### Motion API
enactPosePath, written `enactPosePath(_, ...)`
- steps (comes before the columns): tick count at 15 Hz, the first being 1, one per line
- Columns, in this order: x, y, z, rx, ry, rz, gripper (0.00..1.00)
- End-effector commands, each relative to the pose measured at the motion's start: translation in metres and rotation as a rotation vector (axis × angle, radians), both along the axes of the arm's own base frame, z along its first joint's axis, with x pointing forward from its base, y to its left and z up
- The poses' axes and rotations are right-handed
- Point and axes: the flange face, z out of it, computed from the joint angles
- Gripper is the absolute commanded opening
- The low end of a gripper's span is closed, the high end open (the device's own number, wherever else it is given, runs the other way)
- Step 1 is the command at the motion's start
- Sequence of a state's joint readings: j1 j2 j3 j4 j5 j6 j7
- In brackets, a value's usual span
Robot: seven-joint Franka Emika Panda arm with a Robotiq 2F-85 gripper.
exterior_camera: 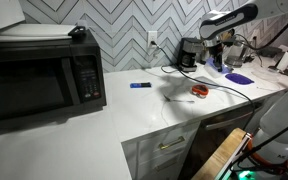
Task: Pick up the clear lunch box with a light blue lid and place it on the kitchen counter to the left side of the black cable
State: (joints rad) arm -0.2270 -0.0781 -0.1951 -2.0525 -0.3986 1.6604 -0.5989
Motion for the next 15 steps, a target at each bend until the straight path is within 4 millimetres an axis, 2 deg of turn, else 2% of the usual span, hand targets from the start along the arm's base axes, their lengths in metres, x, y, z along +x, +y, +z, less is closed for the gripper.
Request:
enactPosePath(1,0.000,0.000,0.001,0.000,0.000,0.000,0.08)
enactPosePath(4,0.001,0.000,0.001,0.000,0.000,0.000,0.08)
enactPosePath(5,0.001,0.000,0.001,0.000,0.000,0.000,0.02)
enactPosePath(9,0.002,0.041,0.039,-0.009,-0.020,0.227,0.02)
enactPosePath(13,0.000,0.097,0.074,0.006,-0.058,0.437,0.02)
enactPosePath(15,0.002,0.129,0.084,0.011,-0.068,0.547,0.02)
